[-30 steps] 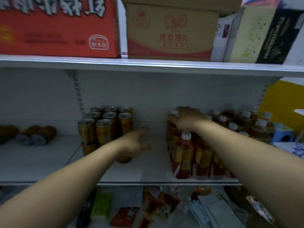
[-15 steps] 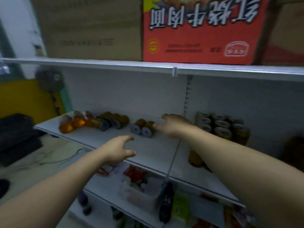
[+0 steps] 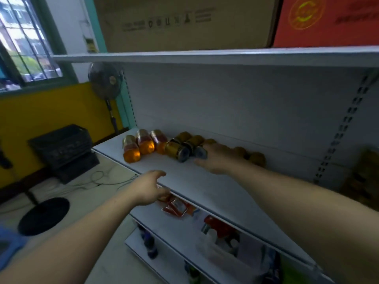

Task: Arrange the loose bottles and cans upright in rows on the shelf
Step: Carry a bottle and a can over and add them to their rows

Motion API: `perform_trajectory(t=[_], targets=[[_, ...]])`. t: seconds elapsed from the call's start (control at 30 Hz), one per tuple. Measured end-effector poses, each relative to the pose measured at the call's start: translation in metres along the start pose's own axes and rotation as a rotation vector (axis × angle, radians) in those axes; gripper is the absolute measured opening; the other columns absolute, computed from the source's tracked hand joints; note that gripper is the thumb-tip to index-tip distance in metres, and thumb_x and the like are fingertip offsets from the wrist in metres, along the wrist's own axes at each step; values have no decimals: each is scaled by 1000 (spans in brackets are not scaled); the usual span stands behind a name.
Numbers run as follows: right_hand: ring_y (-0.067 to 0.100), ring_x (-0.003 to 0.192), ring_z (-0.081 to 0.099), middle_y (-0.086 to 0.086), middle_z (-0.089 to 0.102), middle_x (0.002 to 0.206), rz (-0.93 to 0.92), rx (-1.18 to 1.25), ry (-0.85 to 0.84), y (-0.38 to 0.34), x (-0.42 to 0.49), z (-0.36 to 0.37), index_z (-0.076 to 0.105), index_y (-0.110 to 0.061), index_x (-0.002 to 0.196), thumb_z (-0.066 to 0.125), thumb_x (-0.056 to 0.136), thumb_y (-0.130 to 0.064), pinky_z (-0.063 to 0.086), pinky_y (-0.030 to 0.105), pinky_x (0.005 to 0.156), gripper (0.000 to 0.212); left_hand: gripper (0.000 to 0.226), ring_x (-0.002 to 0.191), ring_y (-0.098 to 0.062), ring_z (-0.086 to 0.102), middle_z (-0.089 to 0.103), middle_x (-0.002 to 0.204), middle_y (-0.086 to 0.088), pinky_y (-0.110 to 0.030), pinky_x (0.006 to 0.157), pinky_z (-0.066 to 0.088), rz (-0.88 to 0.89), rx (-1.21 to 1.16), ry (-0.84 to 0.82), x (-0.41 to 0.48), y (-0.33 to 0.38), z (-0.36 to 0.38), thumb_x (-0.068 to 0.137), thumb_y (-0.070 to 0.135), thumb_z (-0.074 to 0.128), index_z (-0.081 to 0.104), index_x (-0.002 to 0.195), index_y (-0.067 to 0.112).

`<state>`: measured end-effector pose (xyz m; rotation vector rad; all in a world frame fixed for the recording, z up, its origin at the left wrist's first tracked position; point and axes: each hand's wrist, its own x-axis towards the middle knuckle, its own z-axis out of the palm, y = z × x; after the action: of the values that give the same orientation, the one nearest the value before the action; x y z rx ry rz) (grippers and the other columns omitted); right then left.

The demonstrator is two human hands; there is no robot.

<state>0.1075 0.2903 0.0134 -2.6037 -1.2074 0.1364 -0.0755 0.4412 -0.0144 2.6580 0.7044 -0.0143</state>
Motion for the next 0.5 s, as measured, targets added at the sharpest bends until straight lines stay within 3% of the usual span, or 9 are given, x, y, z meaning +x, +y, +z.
perform_trajectory(t=[0.1,0.2,0.33,0.43,0.5], targets=[[30,102,54,9,53,119,-37,-28,3,-11,54,12,48,-19,122,43,74,-76,45,41,83,75,68,125,-21,45,35,148,-4,-29,98,37,-81,-35,26,41,-28,-11,84,46,62,35,141,21],[30,103,53,7,53,115,-25,-34,-31,-23,101,27,46,-25,121,30,63,-84,41,50,92,84,65,121,-24,49,40,144,-6,-33,97,40,-164,-94,92,76,-57,-24,84,42,63,38,139,19],[33,113,49,12,51,127,-73,-12,-33,-38,151,55,48,-17,129,50,80,-63,40,44,96,67,46,104,-28,57,59,117,-10,-35,85,46,-174,-193,219,118,-93,-46,78,31,70,55,119,18],[34,121,41,17,43,136,-78,-156,-21,-48,170,79,39,-10,136,56,84,-59,35,42,97,74,23,81,-17,54,60,105,-9,-32,74,43,-186,-245,263,148,-115,-58,78,32,70,55,95,28],[34,123,37,16,40,138,-42,-232,-4,-53,178,92,34,-8,137,57,81,-63,35,42,96,82,37,86,-18,51,58,112,-11,-32,75,40,-249,-310,269,170,-131,-62,79,40,67,54,109,22]])
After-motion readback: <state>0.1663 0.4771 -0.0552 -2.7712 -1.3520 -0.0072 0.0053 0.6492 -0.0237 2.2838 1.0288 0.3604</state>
